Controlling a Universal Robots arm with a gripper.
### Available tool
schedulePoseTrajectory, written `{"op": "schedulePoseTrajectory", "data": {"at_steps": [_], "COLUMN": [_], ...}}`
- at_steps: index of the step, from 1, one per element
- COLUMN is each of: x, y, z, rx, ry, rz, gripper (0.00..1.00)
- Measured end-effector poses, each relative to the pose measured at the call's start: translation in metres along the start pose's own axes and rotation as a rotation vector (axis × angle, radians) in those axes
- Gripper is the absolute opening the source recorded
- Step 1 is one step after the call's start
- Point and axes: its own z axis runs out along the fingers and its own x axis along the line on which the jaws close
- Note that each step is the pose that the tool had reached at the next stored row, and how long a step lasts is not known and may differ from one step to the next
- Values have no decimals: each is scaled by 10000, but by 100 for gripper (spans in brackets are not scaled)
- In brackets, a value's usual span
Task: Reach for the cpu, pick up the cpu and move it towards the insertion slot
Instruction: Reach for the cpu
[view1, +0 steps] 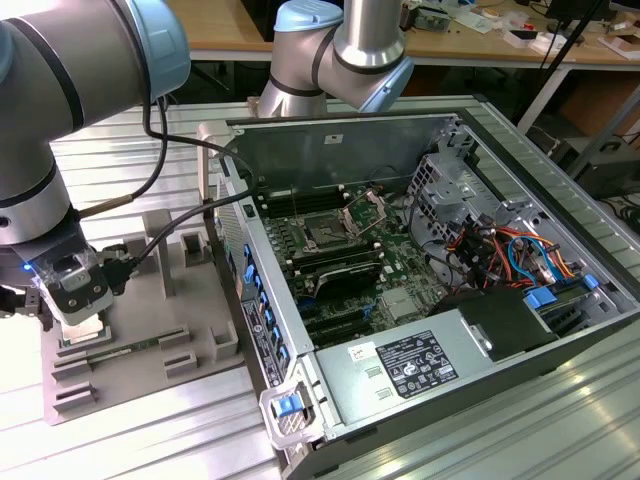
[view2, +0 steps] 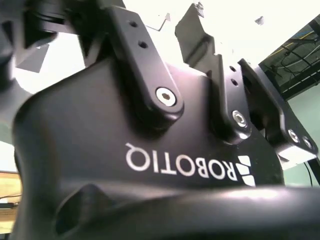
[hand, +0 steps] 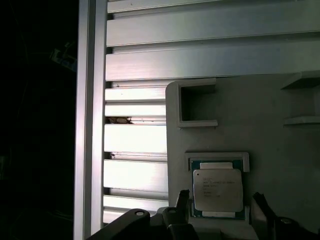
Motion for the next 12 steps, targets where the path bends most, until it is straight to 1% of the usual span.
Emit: {"op": "schedulePoseTrajectory", "data": {"at_steps": [8,12], "x": [0,0], "y": [0,0], "z": [1,16], "rx": [0,-1], "ry": [0,-1], "rz": [0,0], "gripper": [60,60]}}
